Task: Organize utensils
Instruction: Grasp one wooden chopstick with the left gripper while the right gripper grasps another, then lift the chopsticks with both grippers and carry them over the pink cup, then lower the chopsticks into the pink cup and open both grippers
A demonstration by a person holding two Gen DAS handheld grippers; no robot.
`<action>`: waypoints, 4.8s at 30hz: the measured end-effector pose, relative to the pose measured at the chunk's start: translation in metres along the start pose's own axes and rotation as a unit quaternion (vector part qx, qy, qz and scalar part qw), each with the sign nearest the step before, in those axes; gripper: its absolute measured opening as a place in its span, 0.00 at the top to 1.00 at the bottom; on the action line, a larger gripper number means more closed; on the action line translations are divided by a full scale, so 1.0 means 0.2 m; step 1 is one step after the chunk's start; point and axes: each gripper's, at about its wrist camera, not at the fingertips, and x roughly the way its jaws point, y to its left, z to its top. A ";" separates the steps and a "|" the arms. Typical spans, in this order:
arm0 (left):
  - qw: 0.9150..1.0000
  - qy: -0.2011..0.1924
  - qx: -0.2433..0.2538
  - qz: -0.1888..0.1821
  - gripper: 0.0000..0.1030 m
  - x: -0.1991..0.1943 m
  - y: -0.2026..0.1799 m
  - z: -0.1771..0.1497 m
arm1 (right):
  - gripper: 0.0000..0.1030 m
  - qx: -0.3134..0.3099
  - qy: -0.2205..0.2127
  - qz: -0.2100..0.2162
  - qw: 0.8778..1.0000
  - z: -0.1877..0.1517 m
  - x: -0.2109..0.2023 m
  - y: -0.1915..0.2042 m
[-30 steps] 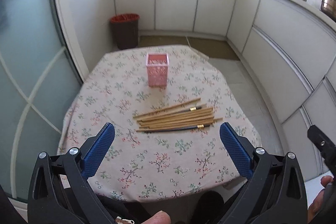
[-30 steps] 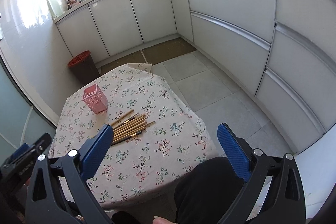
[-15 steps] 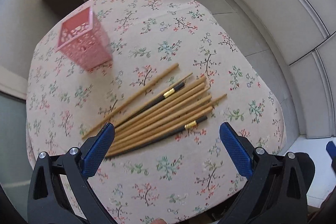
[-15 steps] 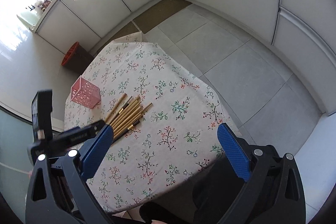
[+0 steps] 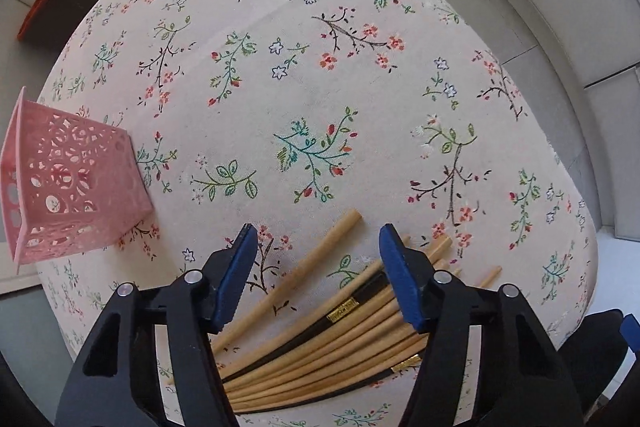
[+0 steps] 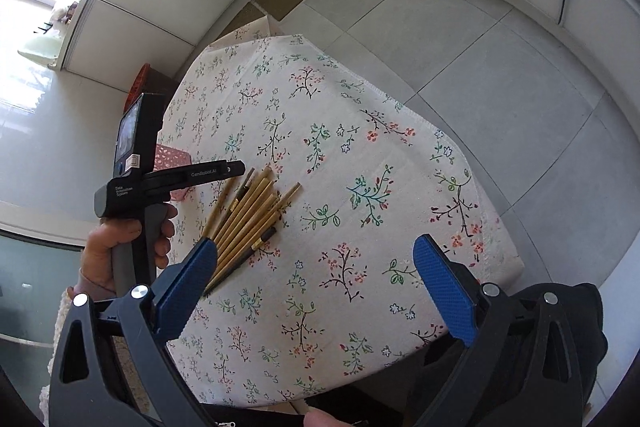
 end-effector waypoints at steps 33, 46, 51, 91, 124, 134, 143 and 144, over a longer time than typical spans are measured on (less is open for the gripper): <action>0.941 -0.316 -0.105 -0.062 0.94 -0.78 0.42 -0.97 | 0.66 0.133 0.055 -0.062 0.988 0.14 0.70 0.35; 0.917 -0.371 -0.114 -0.091 0.94 -0.93 0.53 -1.19 | 0.95 0.157 0.029 -0.089 0.983 0.23 0.81 0.38; 0.918 -0.370 -0.118 -0.085 0.94 -0.94 0.53 -1.19 | 0.95 0.114 0.024 -0.108 0.987 0.24 0.82 0.43; 0.854 -0.477 -0.210 0.006 0.94 -1.60 0.52 -1.10 | 0.95 -0.296 -0.277 0.100 0.908 -0.04 -0.91 1.52; 0.836 -0.445 -0.323 0.009 0.61 -1.21 0.94 -0.74 | 0.70 -0.289 -0.219 0.038 0.931 0.32 0.03 1.71; 0.824 -0.471 -0.313 0.037 0.39 -1.36 0.79 -0.85 | 0.51 -0.292 -0.256 0.026 0.921 0.18 -0.13 1.60; 0.827 -0.463 -0.314 0.046 0.28 -1.34 0.69 -0.89 | 0.31 -0.286 -0.283 -0.001 0.915 0.07 -0.23 1.46; 0.828 -0.462 -0.315 0.046 0.25 -1.34 0.68 -0.89 | 0.27 -0.284 -0.288 -0.006 0.914 0.06 -0.23 1.44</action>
